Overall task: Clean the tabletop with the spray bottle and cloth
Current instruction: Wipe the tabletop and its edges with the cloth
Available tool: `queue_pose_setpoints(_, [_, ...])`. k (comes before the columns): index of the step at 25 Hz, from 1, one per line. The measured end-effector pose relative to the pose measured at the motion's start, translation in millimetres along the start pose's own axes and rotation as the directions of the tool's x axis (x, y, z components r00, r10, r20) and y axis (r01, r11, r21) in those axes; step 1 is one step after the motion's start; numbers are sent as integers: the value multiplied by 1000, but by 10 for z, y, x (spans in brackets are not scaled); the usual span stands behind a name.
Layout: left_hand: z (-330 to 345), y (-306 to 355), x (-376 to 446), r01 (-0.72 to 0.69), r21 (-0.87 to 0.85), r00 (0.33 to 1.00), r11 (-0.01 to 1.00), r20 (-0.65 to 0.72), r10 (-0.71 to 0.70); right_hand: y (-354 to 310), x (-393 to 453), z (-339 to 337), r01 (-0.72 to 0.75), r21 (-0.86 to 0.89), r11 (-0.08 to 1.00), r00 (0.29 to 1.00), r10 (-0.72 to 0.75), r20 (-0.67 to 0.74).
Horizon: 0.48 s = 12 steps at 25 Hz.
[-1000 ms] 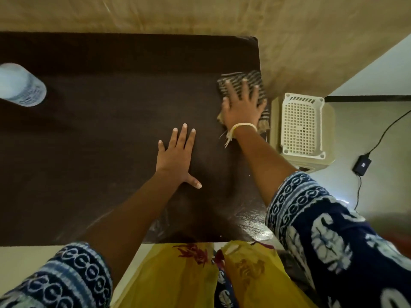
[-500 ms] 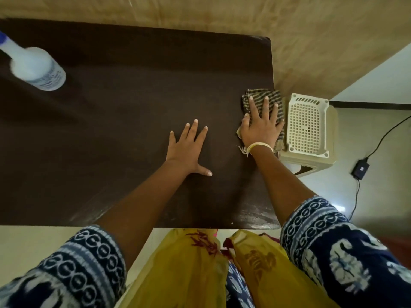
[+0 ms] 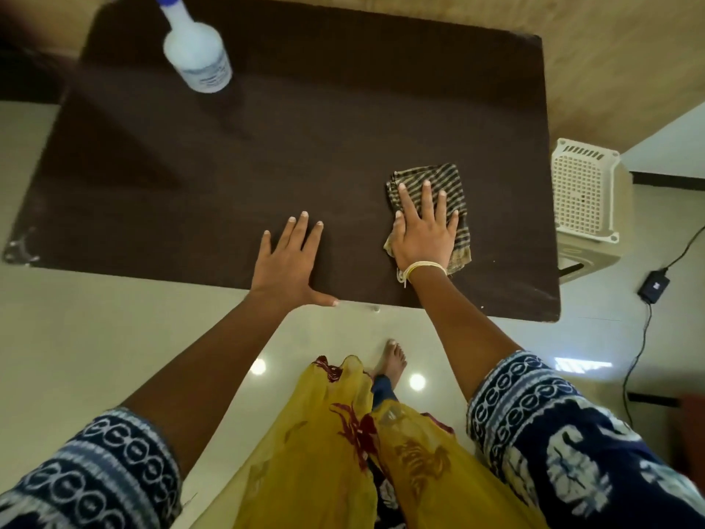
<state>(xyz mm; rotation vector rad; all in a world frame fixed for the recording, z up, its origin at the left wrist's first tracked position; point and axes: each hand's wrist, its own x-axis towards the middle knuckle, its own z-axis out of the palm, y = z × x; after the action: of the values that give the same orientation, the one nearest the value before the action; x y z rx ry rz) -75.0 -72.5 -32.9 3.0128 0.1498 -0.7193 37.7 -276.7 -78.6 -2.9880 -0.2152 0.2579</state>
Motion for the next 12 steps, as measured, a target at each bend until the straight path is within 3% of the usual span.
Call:
queue_pose_setpoints(6, [373, -853, -565, 162, -7, 986, 987, -26, -162, -824, -377, 189, 134, -13, 991, 991, -134, -15])
queue_pose_setpoints(12, [617, -1276, -984, 281, -33, 959, 959, -18, -282, -1633, -824, 382, 322, -34, 946, 947, -323, -1])
